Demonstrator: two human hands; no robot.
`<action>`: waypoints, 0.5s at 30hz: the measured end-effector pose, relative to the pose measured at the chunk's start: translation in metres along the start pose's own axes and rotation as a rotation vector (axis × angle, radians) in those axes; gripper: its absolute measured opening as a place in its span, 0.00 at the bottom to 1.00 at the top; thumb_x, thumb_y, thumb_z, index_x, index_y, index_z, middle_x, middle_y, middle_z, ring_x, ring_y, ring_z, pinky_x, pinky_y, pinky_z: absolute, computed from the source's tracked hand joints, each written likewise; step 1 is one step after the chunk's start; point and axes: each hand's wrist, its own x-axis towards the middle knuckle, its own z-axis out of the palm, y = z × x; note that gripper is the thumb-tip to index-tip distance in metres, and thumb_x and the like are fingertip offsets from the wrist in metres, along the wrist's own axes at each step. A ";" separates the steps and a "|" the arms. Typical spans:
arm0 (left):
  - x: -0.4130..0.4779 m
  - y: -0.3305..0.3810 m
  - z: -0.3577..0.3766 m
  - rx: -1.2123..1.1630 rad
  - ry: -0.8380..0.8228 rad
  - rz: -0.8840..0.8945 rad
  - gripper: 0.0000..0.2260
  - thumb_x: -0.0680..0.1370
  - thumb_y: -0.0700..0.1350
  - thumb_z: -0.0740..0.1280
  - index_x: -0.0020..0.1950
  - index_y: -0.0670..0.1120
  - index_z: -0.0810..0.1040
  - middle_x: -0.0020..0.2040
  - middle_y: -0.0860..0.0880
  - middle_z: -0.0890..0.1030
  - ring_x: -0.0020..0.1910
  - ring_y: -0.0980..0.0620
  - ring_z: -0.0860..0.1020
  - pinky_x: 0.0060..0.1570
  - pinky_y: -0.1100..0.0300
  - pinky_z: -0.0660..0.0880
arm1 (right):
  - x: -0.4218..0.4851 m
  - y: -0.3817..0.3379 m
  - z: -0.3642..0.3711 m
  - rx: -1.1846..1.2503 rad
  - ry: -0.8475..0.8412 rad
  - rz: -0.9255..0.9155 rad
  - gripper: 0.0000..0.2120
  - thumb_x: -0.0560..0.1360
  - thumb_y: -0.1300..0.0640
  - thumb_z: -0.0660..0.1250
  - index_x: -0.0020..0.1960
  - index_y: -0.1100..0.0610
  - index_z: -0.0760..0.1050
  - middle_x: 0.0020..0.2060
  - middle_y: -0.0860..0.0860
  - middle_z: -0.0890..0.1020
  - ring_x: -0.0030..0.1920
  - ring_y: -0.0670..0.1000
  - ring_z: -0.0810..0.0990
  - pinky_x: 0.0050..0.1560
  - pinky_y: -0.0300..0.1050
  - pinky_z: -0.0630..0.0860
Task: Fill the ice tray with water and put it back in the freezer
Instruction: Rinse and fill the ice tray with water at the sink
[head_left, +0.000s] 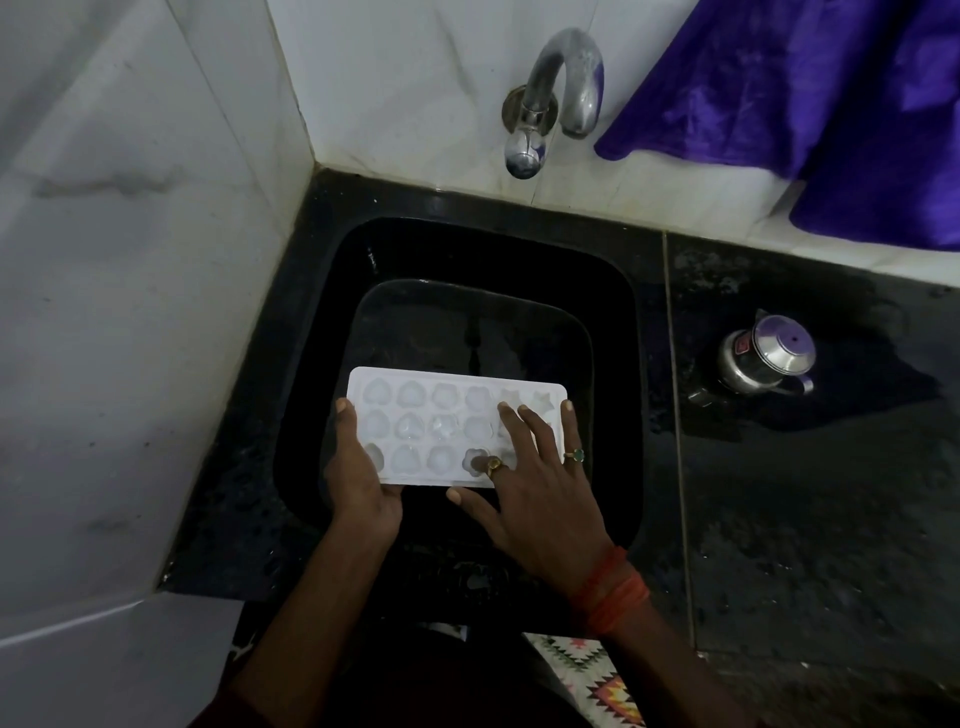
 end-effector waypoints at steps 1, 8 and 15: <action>0.000 0.000 -0.001 -0.004 0.001 -0.001 0.22 0.75 0.67 0.71 0.56 0.50 0.86 0.48 0.46 0.89 0.43 0.43 0.88 0.36 0.44 0.84 | 0.000 0.000 0.000 -0.005 0.009 -0.003 0.28 0.78 0.29 0.51 0.58 0.46 0.81 0.74 0.58 0.68 0.76 0.58 0.63 0.77 0.65 0.45; 0.001 0.000 -0.002 -0.012 0.011 -0.013 0.24 0.75 0.67 0.71 0.58 0.49 0.85 0.49 0.47 0.89 0.44 0.43 0.88 0.34 0.45 0.84 | 0.001 -0.001 0.000 -0.014 0.000 -0.016 0.28 0.77 0.30 0.52 0.58 0.46 0.81 0.73 0.58 0.69 0.76 0.59 0.64 0.76 0.64 0.41; 0.001 0.002 -0.002 0.001 0.006 -0.016 0.25 0.75 0.67 0.70 0.61 0.50 0.84 0.55 0.45 0.88 0.48 0.41 0.88 0.40 0.42 0.84 | 0.003 -0.002 0.000 0.000 0.023 -0.002 0.28 0.78 0.29 0.51 0.58 0.45 0.81 0.74 0.58 0.68 0.76 0.58 0.64 0.77 0.65 0.44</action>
